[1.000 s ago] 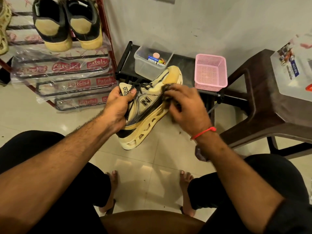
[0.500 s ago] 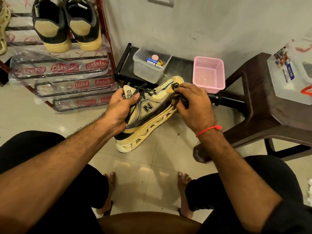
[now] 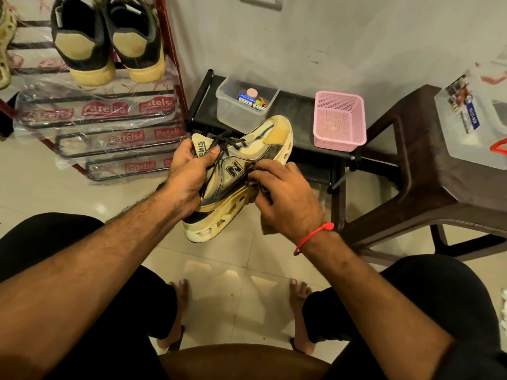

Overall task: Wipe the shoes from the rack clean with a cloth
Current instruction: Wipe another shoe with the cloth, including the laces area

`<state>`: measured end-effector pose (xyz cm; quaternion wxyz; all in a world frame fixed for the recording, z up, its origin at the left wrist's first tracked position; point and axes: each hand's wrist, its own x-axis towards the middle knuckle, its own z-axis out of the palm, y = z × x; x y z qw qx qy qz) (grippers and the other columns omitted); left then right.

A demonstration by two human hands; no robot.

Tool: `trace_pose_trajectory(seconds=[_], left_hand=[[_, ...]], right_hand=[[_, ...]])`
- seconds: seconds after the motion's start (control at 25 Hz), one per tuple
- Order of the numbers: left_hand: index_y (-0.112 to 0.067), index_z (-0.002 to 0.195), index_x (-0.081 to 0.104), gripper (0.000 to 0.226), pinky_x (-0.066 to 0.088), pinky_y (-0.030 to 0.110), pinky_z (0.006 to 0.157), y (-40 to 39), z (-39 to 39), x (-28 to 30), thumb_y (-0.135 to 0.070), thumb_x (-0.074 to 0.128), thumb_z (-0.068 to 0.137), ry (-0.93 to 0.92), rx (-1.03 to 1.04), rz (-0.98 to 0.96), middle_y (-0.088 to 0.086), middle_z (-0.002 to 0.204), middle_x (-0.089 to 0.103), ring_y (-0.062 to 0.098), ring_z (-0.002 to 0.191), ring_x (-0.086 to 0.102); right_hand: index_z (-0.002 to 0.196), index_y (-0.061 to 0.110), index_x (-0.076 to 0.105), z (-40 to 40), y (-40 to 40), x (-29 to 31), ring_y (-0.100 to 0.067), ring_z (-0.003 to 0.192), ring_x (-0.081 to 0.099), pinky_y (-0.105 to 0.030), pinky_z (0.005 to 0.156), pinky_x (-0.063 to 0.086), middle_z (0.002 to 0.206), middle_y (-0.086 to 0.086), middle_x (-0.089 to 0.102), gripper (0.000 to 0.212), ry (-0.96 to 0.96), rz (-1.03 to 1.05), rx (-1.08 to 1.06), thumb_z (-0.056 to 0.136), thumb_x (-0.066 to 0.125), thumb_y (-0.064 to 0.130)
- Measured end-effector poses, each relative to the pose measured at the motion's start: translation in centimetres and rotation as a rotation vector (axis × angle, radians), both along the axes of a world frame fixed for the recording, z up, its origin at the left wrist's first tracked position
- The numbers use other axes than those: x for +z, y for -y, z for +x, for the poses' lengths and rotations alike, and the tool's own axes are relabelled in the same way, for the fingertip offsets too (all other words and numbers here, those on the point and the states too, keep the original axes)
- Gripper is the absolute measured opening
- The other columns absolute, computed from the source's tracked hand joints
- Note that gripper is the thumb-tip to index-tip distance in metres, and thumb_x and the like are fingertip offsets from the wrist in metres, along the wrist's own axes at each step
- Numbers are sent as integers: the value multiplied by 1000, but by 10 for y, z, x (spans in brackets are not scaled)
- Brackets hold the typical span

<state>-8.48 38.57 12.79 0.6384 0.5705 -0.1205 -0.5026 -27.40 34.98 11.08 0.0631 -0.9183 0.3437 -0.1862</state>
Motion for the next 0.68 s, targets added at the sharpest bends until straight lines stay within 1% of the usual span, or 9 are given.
trace_pose_trajectory(seconds=[0.08, 0.2, 0.24, 0.32, 0.4, 0.44, 0.56, 0.6, 0.68], left_hand=[[-8, 129, 57, 30, 63, 35, 65, -1, 1, 2, -2, 60, 99, -21, -7, -5, 15, 113, 74, 22, 89, 76], [-7, 132, 56, 33, 64, 36, 69, -3, -1, 3, -3, 59, 99, -15, -70, -8, 16, 115, 73, 22, 91, 76], [-6, 132, 55, 33, 64, 37, 72, -3, -3, 2, -3, 59, 99, -6, -85, -10, 16, 116, 73, 23, 92, 75], [-5, 130, 55, 32, 63, 39, 77, -2, -7, 1, -4, 60, 99, 40, -106, -13, 14, 112, 73, 22, 93, 74], [-10, 123, 56, 24, 62, 41, 82, -2, -9, -1, -6, 61, 99, 180, -157, -26, 11, 108, 73, 22, 94, 72], [-13, 119, 56, 21, 62, 40, 84, -3, -10, -1, -6, 61, 99, 252, -193, -51, 9, 107, 73, 22, 96, 73], [-13, 117, 53, 24, 60, 27, 83, -6, -9, 2, -1, 61, 98, 457, -286, -144, 5, 104, 73, 13, 98, 73], [-12, 117, 52, 24, 59, 23, 83, -7, -9, 2, 0, 61, 98, 534, -310, -172, 4, 104, 72, 10, 98, 72], [-12, 116, 52, 24, 58, 24, 86, -8, -8, 0, -2, 63, 98, 689, -329, -213, 2, 106, 70, 10, 101, 70]], right_hand=[[119, 12, 68, -8, 23, 7, -27, 102, 56, -26, 86, 40, 127, -3, 63, 33, 23, 32, -70, 87, 62, 20], [123, 11, 67, -34, 54, 19, -28, 110, 55, -28, 97, 40, 129, -6, 62, 34, 146, 55, -363, 89, 66, 14], [123, 10, 66, -30, 48, 18, -28, 109, 55, -31, 97, 43, 129, -5, 62, 34, 160, 31, -345, 89, 66, 13], [121, 11, 67, -5, 20, 15, -28, 103, 55, -34, 92, 45, 128, -3, 63, 36, 110, -8, -116, 85, 65, 11], [119, 14, 68, 4, 7, 9, -28, 99, 54, -35, 87, 46, 127, -1, 63, 37, 1, -2, 60, 82, 65, 12], [118, 16, 68, 0, 16, 12, -28, 99, 55, -35, 87, 46, 126, 0, 63, 36, -17, 12, 43, 82, 65, 12], [121, 16, 67, -28, 57, 22, -29, 106, 55, -26, 89, 36, 129, 0, 62, 37, 73, 36, -260, 85, 63, 14], [122, 16, 68, -32, 58, 22, -29, 106, 55, -25, 90, 35, 129, 0, 62, 37, 76, 24, -314, 85, 63, 13], [120, 16, 69, -20, 40, 18, -30, 105, 56, -30, 91, 40, 127, 0, 64, 38, 48, 24, -189, 83, 63, 14]])
